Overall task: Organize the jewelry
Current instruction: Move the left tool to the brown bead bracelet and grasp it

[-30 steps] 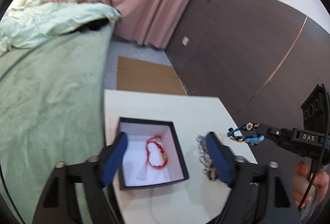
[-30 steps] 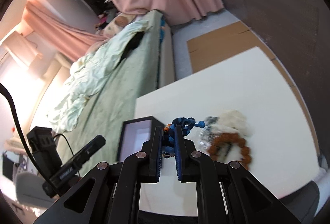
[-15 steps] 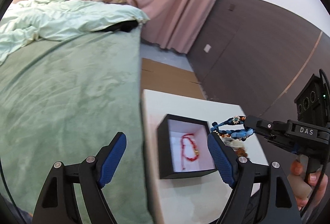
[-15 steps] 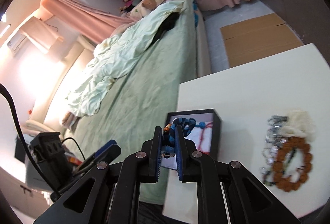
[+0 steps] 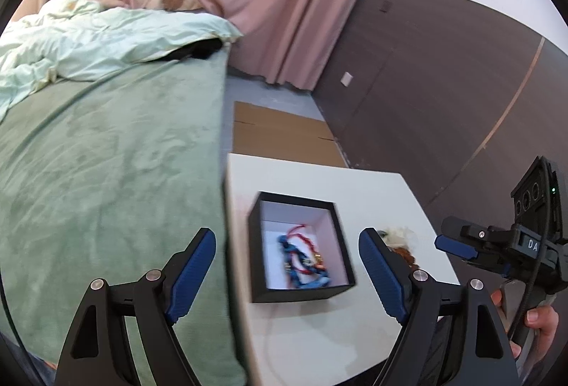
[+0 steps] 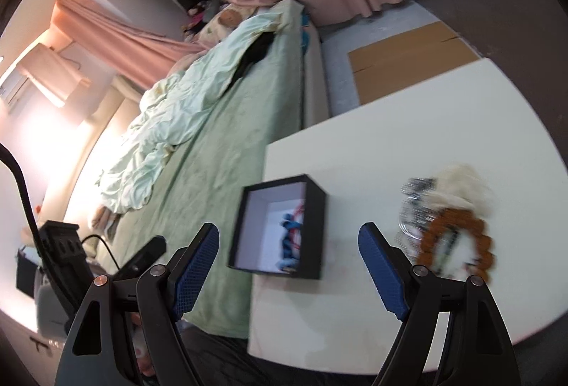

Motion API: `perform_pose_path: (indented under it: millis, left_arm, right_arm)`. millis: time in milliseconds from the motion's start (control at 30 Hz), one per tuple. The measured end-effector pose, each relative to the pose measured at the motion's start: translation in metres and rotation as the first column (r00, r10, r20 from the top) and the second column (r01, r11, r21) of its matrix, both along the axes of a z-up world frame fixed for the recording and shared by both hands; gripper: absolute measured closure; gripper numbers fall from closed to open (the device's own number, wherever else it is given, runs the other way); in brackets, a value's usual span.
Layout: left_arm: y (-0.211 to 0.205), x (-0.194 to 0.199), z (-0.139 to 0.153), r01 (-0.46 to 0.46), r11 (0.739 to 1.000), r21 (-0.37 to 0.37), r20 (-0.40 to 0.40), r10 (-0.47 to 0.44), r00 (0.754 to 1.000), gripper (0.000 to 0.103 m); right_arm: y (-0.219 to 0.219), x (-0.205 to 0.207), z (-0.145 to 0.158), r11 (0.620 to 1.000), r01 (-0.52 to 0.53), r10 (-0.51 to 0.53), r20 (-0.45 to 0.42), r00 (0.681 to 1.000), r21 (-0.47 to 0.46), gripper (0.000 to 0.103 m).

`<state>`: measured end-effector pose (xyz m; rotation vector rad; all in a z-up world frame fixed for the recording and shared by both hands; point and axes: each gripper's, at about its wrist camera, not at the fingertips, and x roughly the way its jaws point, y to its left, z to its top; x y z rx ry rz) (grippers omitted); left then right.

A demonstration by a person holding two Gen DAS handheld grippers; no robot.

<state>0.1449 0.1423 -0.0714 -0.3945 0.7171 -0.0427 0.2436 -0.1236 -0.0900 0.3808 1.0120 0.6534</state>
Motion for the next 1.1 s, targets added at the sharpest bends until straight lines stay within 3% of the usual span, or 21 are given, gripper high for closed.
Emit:
perform_pose_path:
  millis: [333,733,1100]
  left_arm:
    - [-0.054,0.008,0.005,0.111,0.994,0.011,0.006,-0.111,0.994,0.020]
    - [-0.114,0.022,0.002,0.236,0.971,0.036,0.002,-0.236,0.972,0.020]
    - [-0.169,0.046,-0.019,0.352,0.935,0.043,-0.072,-0.348,0.935,0.038]
  right_arm:
    - [-0.072,-0.018,0.001,0.992,0.126,-0.126,0.027,0.992,-0.020,0.022]
    - [-0.130,-0.030,-0.015,0.980,0.197,-0.197,-0.001,0.980,-0.022,0.022]
    - [-0.169,-0.028,-0.028,0.967,0.256,-0.256,-0.032,0.966,0.005,0.022]
